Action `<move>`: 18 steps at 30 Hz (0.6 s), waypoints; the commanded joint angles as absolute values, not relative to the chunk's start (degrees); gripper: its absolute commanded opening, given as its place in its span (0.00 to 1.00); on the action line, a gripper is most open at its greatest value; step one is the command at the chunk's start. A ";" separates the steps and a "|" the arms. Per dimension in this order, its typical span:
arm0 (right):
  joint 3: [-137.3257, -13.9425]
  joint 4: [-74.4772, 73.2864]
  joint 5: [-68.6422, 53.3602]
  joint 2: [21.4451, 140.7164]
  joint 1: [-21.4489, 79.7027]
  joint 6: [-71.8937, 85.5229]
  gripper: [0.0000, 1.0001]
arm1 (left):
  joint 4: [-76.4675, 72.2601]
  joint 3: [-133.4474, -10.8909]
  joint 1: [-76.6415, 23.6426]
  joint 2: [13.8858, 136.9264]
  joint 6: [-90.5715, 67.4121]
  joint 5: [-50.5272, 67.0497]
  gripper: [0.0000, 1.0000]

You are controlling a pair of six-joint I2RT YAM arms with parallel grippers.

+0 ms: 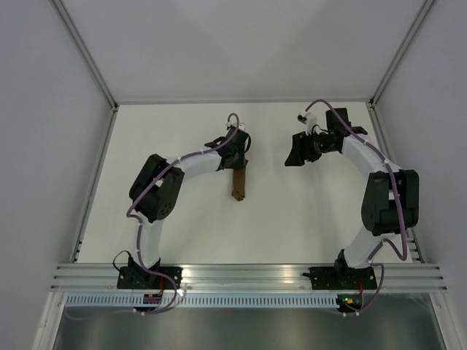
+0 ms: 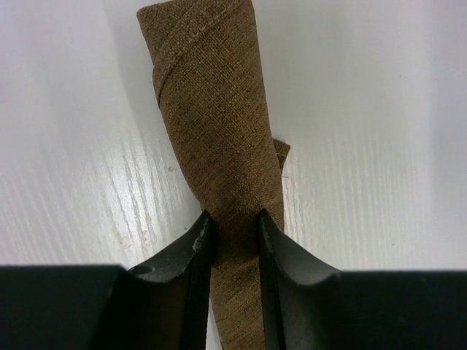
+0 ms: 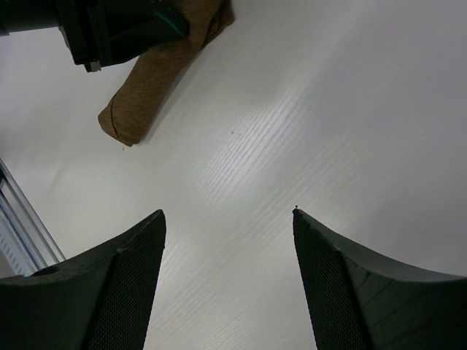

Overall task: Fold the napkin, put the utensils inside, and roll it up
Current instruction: Roll the napkin with the utensil

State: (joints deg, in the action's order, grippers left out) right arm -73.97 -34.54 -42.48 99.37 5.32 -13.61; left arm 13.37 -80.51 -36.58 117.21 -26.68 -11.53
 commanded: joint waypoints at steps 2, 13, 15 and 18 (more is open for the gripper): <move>-75.50 -37.26 -45.35 96.86 2.20 -16.26 0.76 | 25.74 -86.82 -36.30 121.19 -17.94 -13.80 0.30; -72.34 -36.39 -45.88 96.15 -2.55 -19.07 0.76 | 36.82 -98.96 -36.65 127.26 -17.92 -20.21 0.38; -71.72 -35.95 -45.88 96.41 -2.55 -19.07 0.76 | 37.18 -99.92 -37.09 128.14 -18.89 -20.48 0.43; -71.11 -35.68 -45.79 96.68 -2.90 -19.42 0.76 | 37.79 -101.24 -37.79 129.28 -19.34 -21.18 0.49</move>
